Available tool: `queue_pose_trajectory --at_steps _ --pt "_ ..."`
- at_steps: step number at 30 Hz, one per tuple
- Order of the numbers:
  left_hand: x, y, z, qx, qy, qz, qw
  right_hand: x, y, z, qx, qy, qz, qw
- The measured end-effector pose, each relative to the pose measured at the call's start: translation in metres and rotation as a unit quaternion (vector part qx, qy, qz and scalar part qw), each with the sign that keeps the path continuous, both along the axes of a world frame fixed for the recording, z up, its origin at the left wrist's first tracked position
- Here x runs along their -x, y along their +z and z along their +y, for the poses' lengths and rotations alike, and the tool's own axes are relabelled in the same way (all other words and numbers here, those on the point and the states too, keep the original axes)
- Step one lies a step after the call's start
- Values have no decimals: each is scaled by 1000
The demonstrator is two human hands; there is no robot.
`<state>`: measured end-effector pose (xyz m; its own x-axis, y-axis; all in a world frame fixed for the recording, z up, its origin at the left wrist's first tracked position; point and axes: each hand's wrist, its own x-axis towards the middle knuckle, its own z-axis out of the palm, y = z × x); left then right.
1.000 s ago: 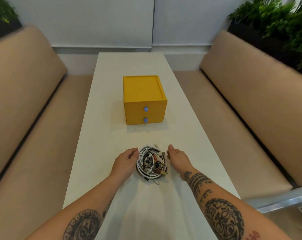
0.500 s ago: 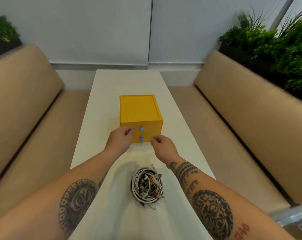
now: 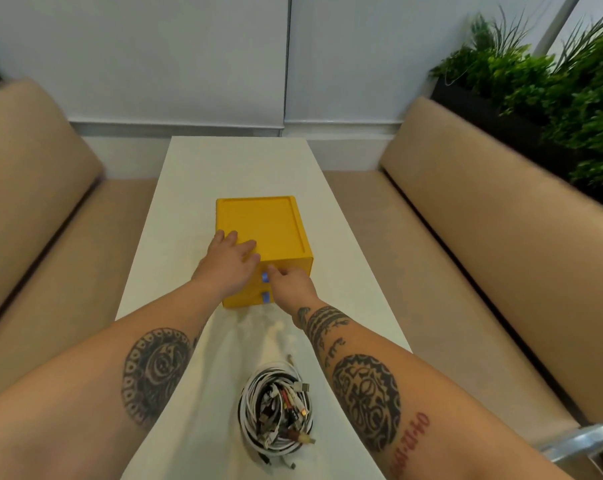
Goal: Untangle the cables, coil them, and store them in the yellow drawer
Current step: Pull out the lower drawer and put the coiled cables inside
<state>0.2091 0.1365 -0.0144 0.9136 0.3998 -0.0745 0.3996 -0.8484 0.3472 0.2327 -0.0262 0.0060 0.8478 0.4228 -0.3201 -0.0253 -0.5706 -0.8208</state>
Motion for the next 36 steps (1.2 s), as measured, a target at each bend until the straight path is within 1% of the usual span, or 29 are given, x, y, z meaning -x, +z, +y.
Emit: queue_pose_trajectory --at_steps 3,5,9,11,13,16,19,21,23,25,32,36 --pt "-5 -14 1 -42 -15 23 999 -3 -7 9 0 7 6 1000" --pt "-4 -10 -5 -63 -16 41 997 -6 -11 12 0 4 6 1000" --pt "-8 6 -2 -64 -15 83 994 -10 -23 17 -8 -13 18 1000" --pt "-10 17 -1 -66 -13 104 992 -13 -34 21 -16 -28 40 999" --pt "-12 24 -3 -44 -3 108 993 -18 -43 25 -15 -27 62 998" --pt "-13 22 -7 8 0 83 997 -16 -39 23 -24 -31 97 995" --pt "-10 16 -5 23 -10 79 997 -17 -38 20 -43 -21 118 992" --pt "-6 17 -6 -5 -27 98 995 -17 -40 22 -55 -11 116 992" --pt "-5 18 -6 -27 -37 119 992 -15 -42 24 -73 -32 110 991" --pt "-7 17 -2 -30 -37 123 991 -13 -46 26 -71 -46 91 992" --pt "-9 16 1 7 -20 134 991 -10 -51 20 -80 -39 8 996" --pt "-9 25 -2 44 -7 148 988 0 -51 7 -85 -29 -3 996"
